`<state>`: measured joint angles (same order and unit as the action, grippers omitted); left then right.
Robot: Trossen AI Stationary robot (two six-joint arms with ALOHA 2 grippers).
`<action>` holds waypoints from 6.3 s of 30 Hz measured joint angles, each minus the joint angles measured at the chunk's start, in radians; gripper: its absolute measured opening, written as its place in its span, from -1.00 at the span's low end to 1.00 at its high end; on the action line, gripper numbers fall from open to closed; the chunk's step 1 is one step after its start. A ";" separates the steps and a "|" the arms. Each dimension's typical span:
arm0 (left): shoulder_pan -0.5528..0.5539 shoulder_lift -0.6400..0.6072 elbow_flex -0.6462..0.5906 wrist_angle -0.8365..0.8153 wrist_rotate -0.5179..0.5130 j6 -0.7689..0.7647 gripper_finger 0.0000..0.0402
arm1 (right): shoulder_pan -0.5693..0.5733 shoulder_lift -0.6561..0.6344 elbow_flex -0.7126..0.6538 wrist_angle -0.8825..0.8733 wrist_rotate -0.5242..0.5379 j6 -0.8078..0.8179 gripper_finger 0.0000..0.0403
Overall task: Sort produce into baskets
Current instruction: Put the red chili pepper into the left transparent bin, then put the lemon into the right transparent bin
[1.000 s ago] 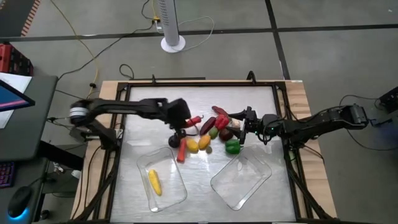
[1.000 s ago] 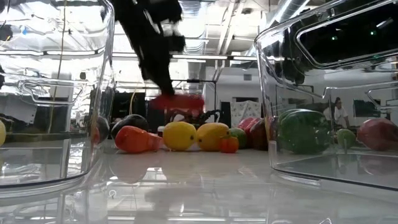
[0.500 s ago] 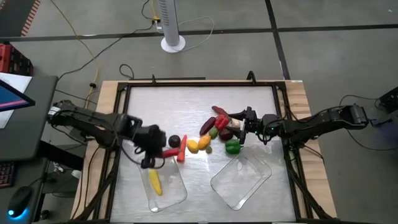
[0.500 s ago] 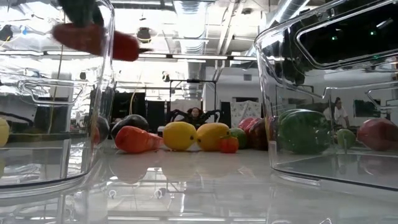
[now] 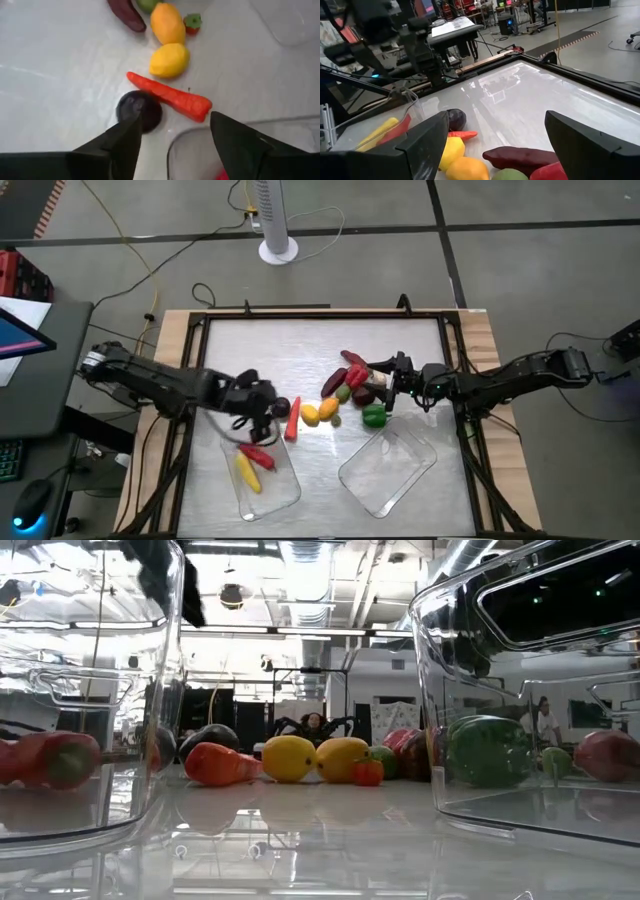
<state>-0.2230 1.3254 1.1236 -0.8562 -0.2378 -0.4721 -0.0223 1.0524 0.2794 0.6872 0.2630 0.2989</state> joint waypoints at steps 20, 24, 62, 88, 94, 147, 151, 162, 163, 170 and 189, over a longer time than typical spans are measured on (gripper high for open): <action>0.409 0.488 0.081 0.645 0.186 0.359 0.12 | 0.000 0.000 0.000 -0.003 0.000 -0.018 0.77; 0.464 0.565 0.082 0.728 0.263 0.348 0.12 | 0.000 0.000 0.000 -0.006 0.000 -0.020 0.77; 0.459 0.653 0.086 0.719 0.291 0.366 -0.24 | -0.006 0.000 0.000 -0.006 0.000 -0.036 0.77; -0.160 0.015 -0.035 0.005 0.276 -0.097 -0.16 | -0.005 -0.064 0.000 -0.014 0.009 -0.043 0.77; -0.107 0.018 -0.035 0.019 0.056 -0.054 0.11 | 0.011 -0.064 0.000 -0.012 0.009 -0.027 0.77; 0.118 0.500 0.177 0.506 0.321 0.463 0.01 | 0.040 -0.167 0.000 -0.090 0.034 -0.047 0.77; 0.062 0.535 0.295 0.543 0.270 0.488 0.10 | 0.040 -0.215 0.000 -0.136 0.055 -0.061 0.77; 0.035 0.846 0.700 0.461 0.411 0.524 0.18 | 0.049 -0.221 -0.006 -0.167 0.058 -0.039 0.77; 0.035 0.856 0.724 0.442 0.414 0.530 0.23 | 0.050 -0.221 -0.006 -0.166 0.058 -0.039 0.77; 0.037 0.855 0.756 0.356 0.407 0.583 0.64 | 0.050 -0.222 -0.006 -0.165 0.058 -0.046 0.77; 0.165 0.666 0.347 0.448 0.172 0.664 0.59 | 0.061 -0.248 -0.007 -0.181 0.059 -0.061 0.77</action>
<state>-0.0577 1.9914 1.4705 -0.4081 -0.0655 0.1914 0.0387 0.8043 0.2726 0.5059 0.3218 0.2375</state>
